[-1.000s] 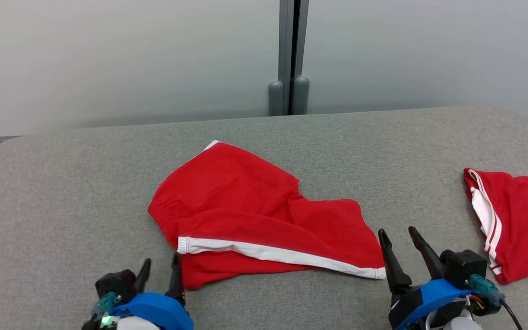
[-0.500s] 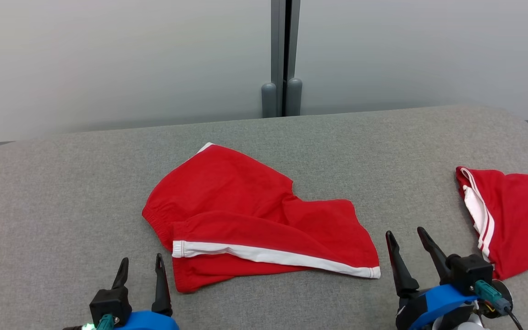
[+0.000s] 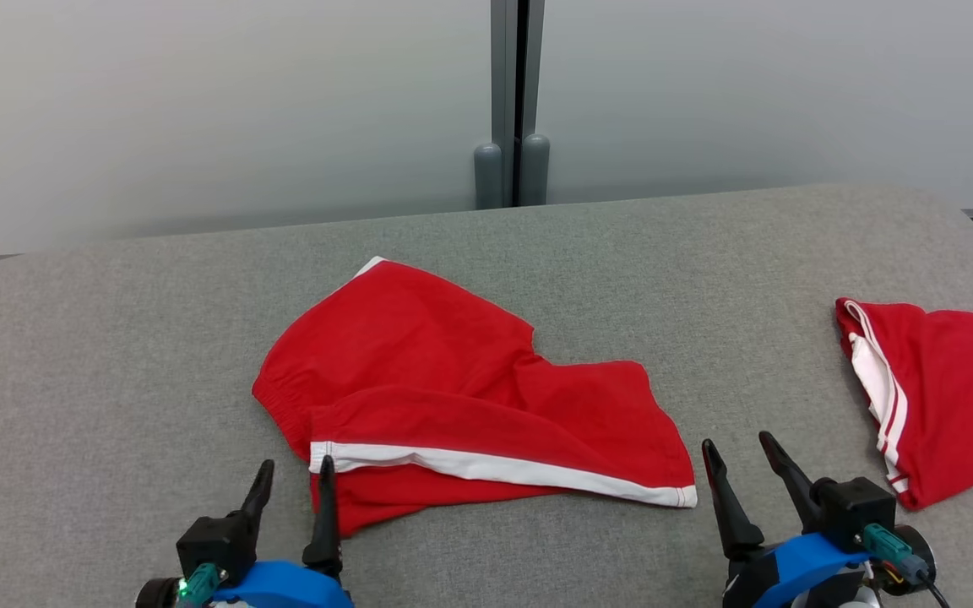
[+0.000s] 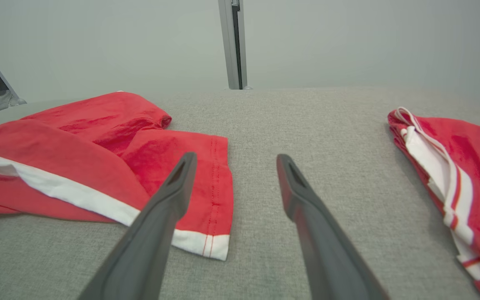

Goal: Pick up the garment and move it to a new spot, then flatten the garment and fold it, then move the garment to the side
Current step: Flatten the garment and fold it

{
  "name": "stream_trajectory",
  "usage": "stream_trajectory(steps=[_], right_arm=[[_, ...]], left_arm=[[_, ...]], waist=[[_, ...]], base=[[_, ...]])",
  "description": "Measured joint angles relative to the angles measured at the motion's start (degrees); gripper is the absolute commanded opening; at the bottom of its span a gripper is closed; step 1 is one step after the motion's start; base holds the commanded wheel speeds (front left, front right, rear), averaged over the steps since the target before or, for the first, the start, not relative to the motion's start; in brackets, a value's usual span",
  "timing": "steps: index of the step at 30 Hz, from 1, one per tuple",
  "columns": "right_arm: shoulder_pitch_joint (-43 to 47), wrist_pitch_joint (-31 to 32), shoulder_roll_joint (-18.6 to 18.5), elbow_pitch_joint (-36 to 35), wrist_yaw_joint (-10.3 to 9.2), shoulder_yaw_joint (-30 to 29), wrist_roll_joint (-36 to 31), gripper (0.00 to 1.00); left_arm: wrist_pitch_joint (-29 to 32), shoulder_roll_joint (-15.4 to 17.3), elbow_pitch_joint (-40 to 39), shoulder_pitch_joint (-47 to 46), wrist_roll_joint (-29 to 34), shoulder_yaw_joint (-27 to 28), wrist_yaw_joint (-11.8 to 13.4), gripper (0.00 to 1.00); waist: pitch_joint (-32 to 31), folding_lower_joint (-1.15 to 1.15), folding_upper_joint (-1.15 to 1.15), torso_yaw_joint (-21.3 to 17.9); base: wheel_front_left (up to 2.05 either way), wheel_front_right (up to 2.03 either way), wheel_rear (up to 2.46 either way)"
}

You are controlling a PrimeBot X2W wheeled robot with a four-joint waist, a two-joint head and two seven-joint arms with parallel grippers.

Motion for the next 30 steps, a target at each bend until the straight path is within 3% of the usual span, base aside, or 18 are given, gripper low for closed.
stream_trajectory(steps=[5, 14, 23, 30], right_arm=[[-0.5, 0.0, 0.0, 0.4, 0.0, 0.6, 0.6, 1.0], [-0.8, 0.0, 0.0, 0.7, 0.0, 0.7, 0.8, 1.0], [-1.1, 0.0, 0.0, 0.6, 0.0, 0.7, 1.0, 1.0], [-1.4, 0.0, 0.0, 0.5, 0.0, 0.7, 1.4, 1.0]], left_arm=[[0.0, -0.1, 4.2, -3.3, -4.0, -2.2, -2.6, 1.0], [0.0, -0.1, 11.5, -8.6, -9.9, -3.3, -4.9, 1.0], [0.0, 0.2, 14.0, -10.7, -17.5, -7.1, -5.1, 1.0], [0.0, 2.5, 11.1, -10.7, -23.0, -10.6, -5.1, 1.0]], waist=[[0.7, 0.01, 0.01, -0.3], [2.0, 0.0, 0.01, -1.3], [2.9, 0.0, 0.01, -1.5], [3.0, 0.0, 0.01, -0.9]], base=[[0.0, 0.0, 0.0], [0.0, 0.0, 0.0], [0.0, 0.0, 0.0], [0.0, 0.0, 0.0]])
